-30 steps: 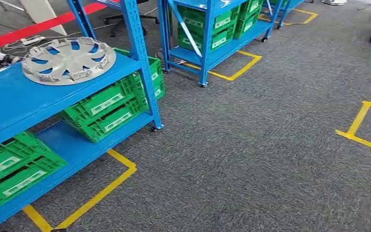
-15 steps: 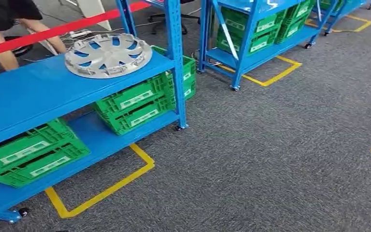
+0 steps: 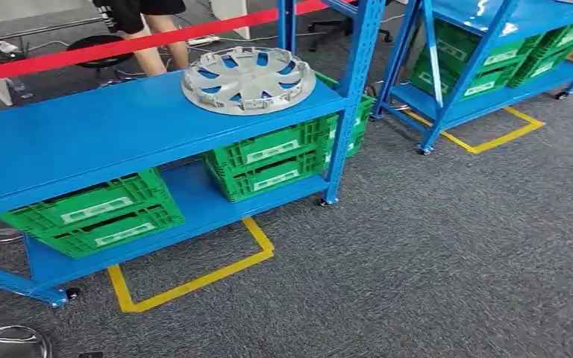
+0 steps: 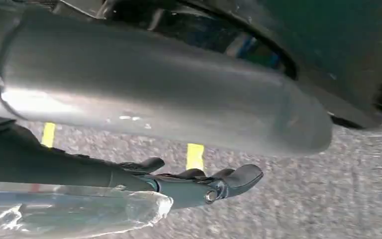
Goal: Take the parts from the cabinet and place them on the table.
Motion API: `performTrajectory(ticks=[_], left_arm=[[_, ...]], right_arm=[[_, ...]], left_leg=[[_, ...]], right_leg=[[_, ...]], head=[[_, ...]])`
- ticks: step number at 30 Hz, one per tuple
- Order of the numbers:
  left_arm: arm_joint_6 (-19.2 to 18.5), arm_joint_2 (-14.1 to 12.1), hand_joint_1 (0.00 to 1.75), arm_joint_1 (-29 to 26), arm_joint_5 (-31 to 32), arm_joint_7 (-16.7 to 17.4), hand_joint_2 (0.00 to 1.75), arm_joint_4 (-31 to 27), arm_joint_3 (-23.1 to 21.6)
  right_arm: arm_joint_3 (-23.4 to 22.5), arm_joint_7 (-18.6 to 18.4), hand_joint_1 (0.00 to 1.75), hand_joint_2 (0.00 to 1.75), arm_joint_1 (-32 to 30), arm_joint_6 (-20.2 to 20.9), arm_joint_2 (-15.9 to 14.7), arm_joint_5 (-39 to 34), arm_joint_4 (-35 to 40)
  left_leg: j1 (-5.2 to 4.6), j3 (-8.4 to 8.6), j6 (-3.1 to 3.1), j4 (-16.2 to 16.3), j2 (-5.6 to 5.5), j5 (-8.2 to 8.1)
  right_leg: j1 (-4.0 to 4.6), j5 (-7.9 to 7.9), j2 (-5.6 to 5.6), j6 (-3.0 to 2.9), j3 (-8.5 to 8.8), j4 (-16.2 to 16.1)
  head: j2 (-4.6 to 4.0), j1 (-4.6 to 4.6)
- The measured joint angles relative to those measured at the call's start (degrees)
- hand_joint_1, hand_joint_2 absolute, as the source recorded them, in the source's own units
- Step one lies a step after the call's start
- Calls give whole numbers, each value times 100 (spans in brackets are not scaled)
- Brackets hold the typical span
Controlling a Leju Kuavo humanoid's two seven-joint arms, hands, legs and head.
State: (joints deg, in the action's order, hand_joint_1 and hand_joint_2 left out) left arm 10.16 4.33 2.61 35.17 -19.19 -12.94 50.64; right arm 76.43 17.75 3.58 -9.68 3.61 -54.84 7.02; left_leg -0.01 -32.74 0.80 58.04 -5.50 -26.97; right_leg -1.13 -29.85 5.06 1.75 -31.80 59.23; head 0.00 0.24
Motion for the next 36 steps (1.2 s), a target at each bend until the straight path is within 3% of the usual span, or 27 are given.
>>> performTrajectory(ticks=[2,4,5,6,11,13,16,18,36], left_arm=[[0,-4,0,6,0,0,0,0,0],[0,-4,0,-28,9,0,0,0,4],[15,-4,0,-37,20,2,0,0,4],[44,9,0,-36,42,4,0,0,4],[148,102,0,-15,131,-24,0,0,4],[153,133,0,-11,136,-26,0,0,4],[153,157,0,-7,136,-26,0,0,4],[153,166,0,-6,136,-26,0,0,4],[35,129,0,-6,83,-17,0,0,94]], right_arm=[[2,4,0,0,2,0,2,-13,0],[0,7,0,0,10,-18,2,-37,0],[0,33,0,0,8,-22,2,-72,0],[-4,66,0,0,11,-26,-2,-103,-2],[-43,181,0,0,-5,0,-15,-205,-2],[-59,190,0,0,-6,2,-39,-210,-2],[-63,195,0,0,-5,15,-61,-214,-4],[-63,195,0,0,-5,20,-61,-212,-4],[-39,208,0,0,18,11,-52,-61,-2]], left_leg=[[12,-54,-64,11,-92,11],[41,-48,-132,-19,-151,40],[38,-51,-5,-7,-135,55],[36,-57,86,-13,-135,45],[46,-22,91,-60,-125,63],[51,-19,59,-70,-121,72],[69,-17,-92,-82,-121,68],[75,-18,-144,-83,-120,66],[41,-21,-157,-69,-116,54]], right_leg=[[2,-16,-45,-27,31,-96],[18,12,-94,-90,59,-117],[8,34,-92,-53,67,-139],[11,33,-97,-56,62,-139],[49,34,-100,-101,77,-137],[58,32,-100,-117,75,-133],[69,24,-101,-131,74,-126],[72,23,-101,-132,75,-124],[31,28,-101,-121,92,-153]], head=[[0,-7],[0,-7],[0,-4],[0,-11],[0,-9],[0,-9],[0,-7],[0,-4],[0,-7]])
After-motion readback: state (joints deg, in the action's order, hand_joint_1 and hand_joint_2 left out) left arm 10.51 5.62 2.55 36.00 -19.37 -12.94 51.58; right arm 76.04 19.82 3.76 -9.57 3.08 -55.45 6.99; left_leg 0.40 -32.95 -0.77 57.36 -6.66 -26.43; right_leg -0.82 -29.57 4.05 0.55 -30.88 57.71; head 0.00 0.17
